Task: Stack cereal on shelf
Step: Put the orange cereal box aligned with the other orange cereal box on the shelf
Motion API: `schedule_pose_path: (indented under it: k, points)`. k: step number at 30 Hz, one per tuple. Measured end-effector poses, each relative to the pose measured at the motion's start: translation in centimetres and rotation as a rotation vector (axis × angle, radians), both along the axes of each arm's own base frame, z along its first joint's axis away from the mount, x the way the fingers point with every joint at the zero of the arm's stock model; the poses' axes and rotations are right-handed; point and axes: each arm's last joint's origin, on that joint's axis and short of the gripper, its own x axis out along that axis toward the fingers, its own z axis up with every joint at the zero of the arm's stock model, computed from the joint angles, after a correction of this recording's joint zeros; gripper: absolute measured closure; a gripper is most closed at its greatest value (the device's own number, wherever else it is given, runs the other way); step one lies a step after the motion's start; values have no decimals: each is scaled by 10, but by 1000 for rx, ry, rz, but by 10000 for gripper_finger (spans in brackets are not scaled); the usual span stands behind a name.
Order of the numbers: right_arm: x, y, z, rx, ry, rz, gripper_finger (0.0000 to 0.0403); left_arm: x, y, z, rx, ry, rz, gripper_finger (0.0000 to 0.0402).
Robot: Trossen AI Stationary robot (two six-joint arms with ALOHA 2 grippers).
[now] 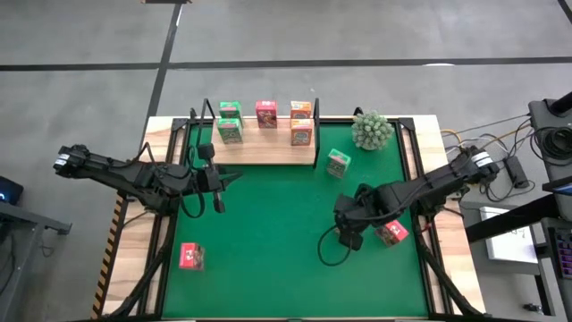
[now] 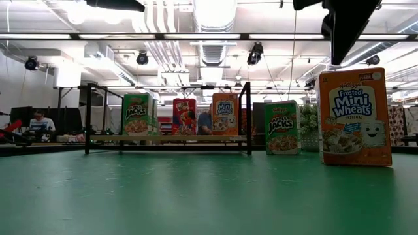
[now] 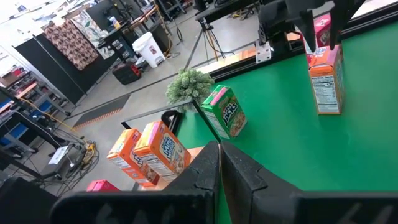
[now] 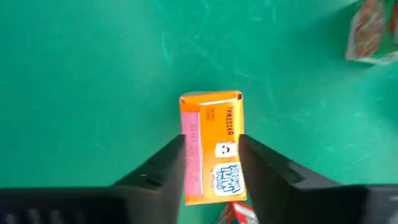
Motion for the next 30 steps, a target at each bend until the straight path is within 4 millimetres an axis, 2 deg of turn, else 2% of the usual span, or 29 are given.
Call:
schedule_pose_path:
  k: [8, 14, 20, 30]
  points:
    - [-6, 12, -3, -85, -17, 61, 151, 0, 0, 0, -4, -2, 1, 402]
    - [-13, 17, -18, -97, 28, 49, 123, 0, 0, 0, -7, -3, 2, 402]
    - [-17, 16, -41, -102, 53, 35, 139, 0, 0, 0, -7, -3, 2, 402]
    - [-17, 16, -43, -98, 44, 44, 238, 0, 0, 1, 2, -6, -1, 402]
